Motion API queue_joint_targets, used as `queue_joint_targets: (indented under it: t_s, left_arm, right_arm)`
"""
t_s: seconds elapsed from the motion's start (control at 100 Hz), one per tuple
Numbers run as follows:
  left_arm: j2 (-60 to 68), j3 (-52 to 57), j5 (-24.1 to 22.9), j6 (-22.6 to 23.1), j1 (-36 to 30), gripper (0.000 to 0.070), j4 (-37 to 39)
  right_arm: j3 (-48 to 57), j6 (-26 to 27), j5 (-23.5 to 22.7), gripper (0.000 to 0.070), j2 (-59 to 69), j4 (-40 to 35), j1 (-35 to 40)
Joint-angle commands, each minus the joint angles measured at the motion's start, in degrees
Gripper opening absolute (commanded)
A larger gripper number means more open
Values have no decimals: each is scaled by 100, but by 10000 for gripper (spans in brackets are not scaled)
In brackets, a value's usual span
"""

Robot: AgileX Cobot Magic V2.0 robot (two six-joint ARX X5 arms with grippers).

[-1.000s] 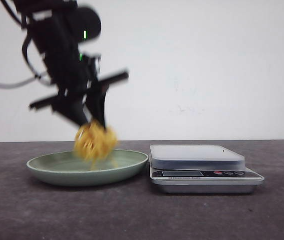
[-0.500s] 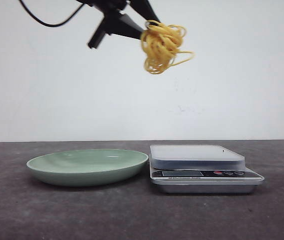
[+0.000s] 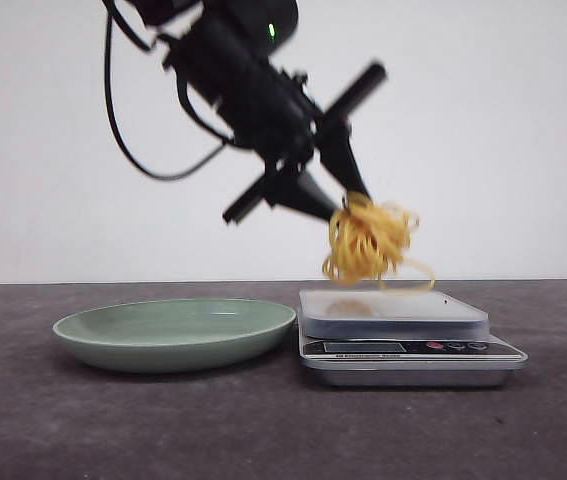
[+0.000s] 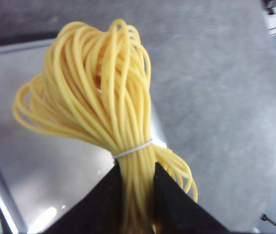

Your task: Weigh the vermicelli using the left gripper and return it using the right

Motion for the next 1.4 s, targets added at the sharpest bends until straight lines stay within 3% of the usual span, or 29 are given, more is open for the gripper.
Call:
queue_joint_targets:
  t_s: [0.0,0.17,0.23,0.28,0.36,0.42,0.58,0.77,0.89,1.09,1.2,1.33,1.39]
  left_arm:
    - [188,90,15,-15,-52,10,149]
    - [452,90,83,-15,-66,11,166]
    - [496,90,103,-17,-70,45,168]
    - [505,90,101,-15,-70,138,175]
    - [505,94,122,-13,-72,361,256]
    - [498,136,192,-11,-72,434,273]
    - [337,302,369,35,-57,434,179]
    - [-367,435,330,518,-9,428,-111]
    - [-1174,435,-153,1073,59,426,-710]
    - [-2820,435,-1591,1893,61,423,-1777]
    - [-3755,435,-2100,2009,59,422,-2260]
    - [-4782,435,-2310,2072,48,419,-2844]
    - [-5243,433,-2430,2090,48,383,-3263]
  right_arm:
    - [116,-66,7,561,31,2,11]
    - [116,-85,9,561,31,-24,11]
    - [116,-90,9,562,31,-24,11]
    - [116,-92,7,562,31,-24,11]
    - [116,-107,9,562,31,-24,11]
    - [116,-109,7,562,31,-24,11]
    - [116,-129,9,562,31,-44,11]
    - [116,-133,9,562,28,-107,11]
    - [116,-136,4,562,31,-138,11]
    - [116,-175,9,562,31,-184,11]
    - [116,-173,9,561,31,-192,11]
    - [116,-173,4,561,37,-195,50]
    - [116,-173,-13,561,109,-184,116]
